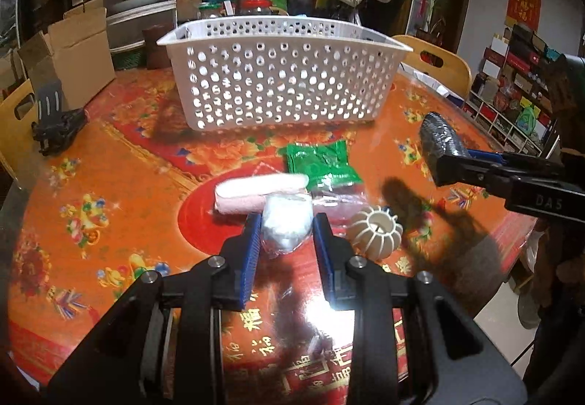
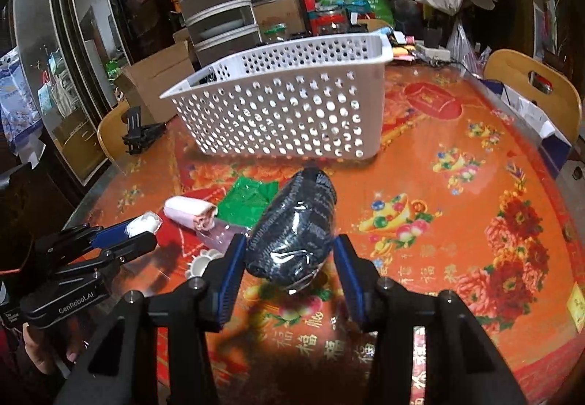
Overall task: Organize soft objects
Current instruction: 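Lift and carry the white bag and black bundle with both grippers into the basket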
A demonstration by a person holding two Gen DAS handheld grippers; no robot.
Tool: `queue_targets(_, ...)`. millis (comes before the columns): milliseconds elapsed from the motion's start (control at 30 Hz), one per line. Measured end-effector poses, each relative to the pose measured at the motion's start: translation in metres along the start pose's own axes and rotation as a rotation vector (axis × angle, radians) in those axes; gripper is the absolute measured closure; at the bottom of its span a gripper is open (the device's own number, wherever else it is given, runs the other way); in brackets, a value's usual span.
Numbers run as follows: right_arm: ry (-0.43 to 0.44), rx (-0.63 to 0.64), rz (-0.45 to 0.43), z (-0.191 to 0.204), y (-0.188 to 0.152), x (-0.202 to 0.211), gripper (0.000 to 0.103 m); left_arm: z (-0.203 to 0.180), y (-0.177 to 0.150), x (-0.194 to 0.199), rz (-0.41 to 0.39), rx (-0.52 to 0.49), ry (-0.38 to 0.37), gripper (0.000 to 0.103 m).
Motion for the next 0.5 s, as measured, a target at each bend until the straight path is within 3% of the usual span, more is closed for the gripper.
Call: queue_targets(500, -0.005, 0.024, -0.087, -0.007, 0.049, 0.036, 0.055, -0.011, 0.064, 0.031, -0.09, -0.048, -0.011, 0.076)
Point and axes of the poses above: each gripper's, at about its wrist camera, not at the fingertips, and x roughly against the way its jaws point, z to its left, y to its top, the point moved 7 cm from there along -x, roughly the way its jaws point, and after that the axes turned 12 degrees about -y, right-handed, at the moved point
